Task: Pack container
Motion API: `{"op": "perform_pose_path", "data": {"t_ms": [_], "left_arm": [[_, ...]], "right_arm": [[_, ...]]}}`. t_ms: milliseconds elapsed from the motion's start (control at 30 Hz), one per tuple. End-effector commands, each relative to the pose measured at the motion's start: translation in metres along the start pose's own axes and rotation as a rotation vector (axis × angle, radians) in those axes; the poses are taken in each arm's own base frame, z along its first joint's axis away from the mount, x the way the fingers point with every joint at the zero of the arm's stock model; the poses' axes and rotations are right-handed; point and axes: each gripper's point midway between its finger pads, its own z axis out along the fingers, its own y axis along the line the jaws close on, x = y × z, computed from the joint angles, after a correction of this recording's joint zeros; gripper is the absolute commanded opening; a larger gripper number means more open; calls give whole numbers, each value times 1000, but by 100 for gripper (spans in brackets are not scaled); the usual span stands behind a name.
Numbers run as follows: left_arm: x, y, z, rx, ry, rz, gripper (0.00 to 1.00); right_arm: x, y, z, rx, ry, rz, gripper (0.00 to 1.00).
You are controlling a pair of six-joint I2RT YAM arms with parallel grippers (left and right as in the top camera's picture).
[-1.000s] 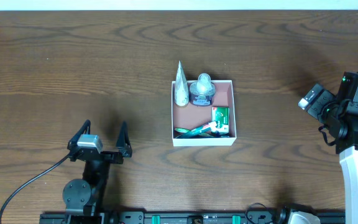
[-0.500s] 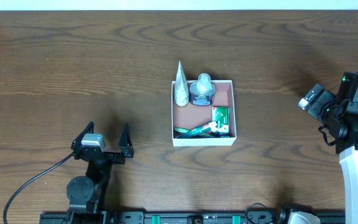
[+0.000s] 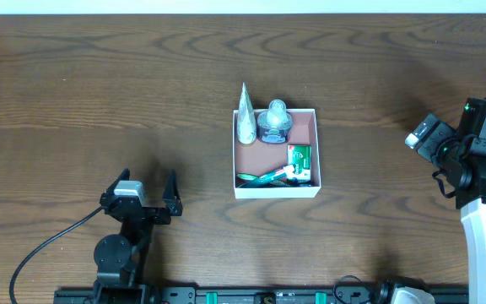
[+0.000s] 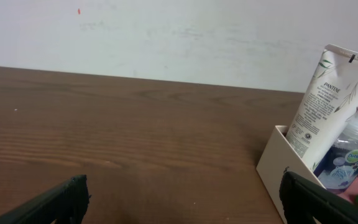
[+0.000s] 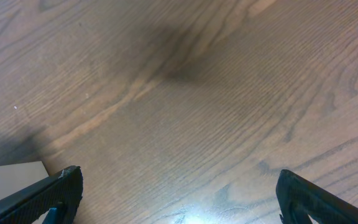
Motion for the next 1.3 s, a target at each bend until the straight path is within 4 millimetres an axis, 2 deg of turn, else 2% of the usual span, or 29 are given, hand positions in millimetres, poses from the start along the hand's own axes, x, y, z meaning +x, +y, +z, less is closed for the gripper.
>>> {"op": "perform_pose_path", "data": {"t_ms": [0, 667, 733, 900, 967, 1133, 1267], "left_arm": [[15, 1, 0, 4, 52, -12, 98], [16, 1, 1, 3, 55, -13, 98], [16, 1, 1, 3, 55, -13, 98], [16, 1, 1, 3, 55, -13, 98], [16, 1, 1, 3, 55, -13, 98], [16, 1, 1, 3, 55, -13, 98], [16, 1, 1, 3, 55, -13, 98]], "right_arm": [[-6, -2, -3, 11, -18, 21, 99], [-6, -2, -3, 10, -19, 21, 99], [-8, -1, -9, -1, -38, 21, 99], [-13, 5, -52, -76, -153, 15, 99], [-13, 8, -79, -131, -220, 7, 99], [-4, 3, -142, -246, -387, -13, 99], [4, 10, -164, -354, -464, -93, 99]]}}
